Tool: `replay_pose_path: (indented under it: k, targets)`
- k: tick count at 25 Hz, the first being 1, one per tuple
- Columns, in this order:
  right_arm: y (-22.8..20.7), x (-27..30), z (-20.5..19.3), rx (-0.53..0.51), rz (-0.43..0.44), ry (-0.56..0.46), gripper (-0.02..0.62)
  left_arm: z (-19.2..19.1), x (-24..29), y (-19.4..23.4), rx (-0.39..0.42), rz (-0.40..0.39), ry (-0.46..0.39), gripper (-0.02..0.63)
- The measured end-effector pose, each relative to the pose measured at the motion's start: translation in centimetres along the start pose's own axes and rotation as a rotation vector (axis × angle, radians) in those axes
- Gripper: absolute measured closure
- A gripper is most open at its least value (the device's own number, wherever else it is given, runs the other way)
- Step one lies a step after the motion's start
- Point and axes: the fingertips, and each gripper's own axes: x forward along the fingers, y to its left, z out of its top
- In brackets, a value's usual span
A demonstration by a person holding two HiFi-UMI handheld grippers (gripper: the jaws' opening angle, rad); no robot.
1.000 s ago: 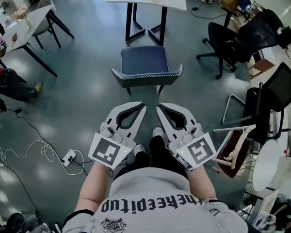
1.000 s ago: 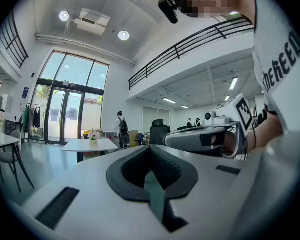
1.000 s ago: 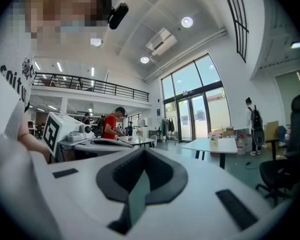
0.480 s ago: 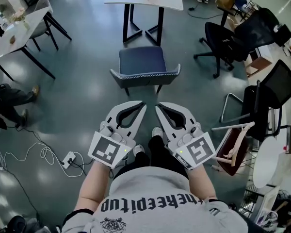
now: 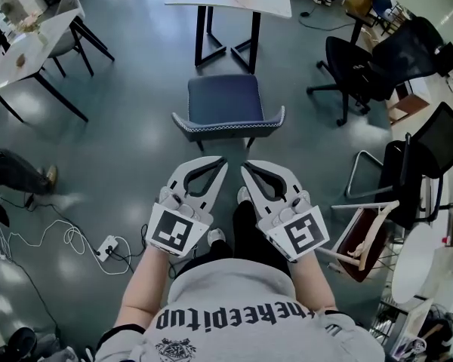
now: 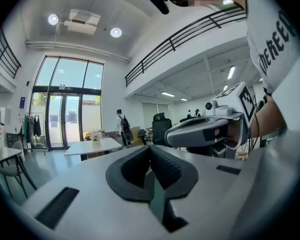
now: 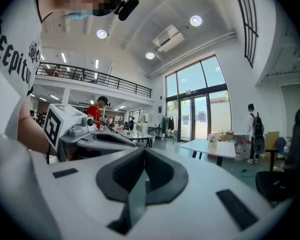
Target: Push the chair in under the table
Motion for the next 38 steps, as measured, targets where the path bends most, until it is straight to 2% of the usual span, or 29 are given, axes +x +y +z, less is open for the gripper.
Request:
replay_pose_path:
  k: [5, 10, 14, 26, 34, 38]
  targets:
    - [-3.0, 2.2, -1.7, -0.059, 0.048, 0.06, 0.581, -1.4, 2.8, 2.4, 0.072, 0.054, 0.05, 0.589]
    - [-5.5, 4.8, -3.7, -0.119, 0.103, 0.142, 0.58, -3.7, 5.5, 4.5, 0.1, 0.056, 0.115, 0.587]
    - [-7.2, 6.3, -5.7, -0.137, 0.146, 0.209, 0.56, -6.2, 7.6, 5.2, 0.123, 0.04, 0.185, 0.519]
    - [-10.3, 7.7, -12.4, -0.212, 0.246, 0.385, 0.488, -12.6, 10.8, 6.1, 0.231, -0.002, 0.41, 0.462]
    - [-11.4, 8.1, -16.4, -0.33, 0.283, 0.517, 0.448, -16.2, 11.3, 6.7, 0.302, -0.038, 0.531, 0.44]
    - [-11.8, 8.3, -18.2, -0.376, 0.305, 0.565, 0.434, -17.5, 11.5, 7.0, 0.31, -0.048, 0.574, 0.44]
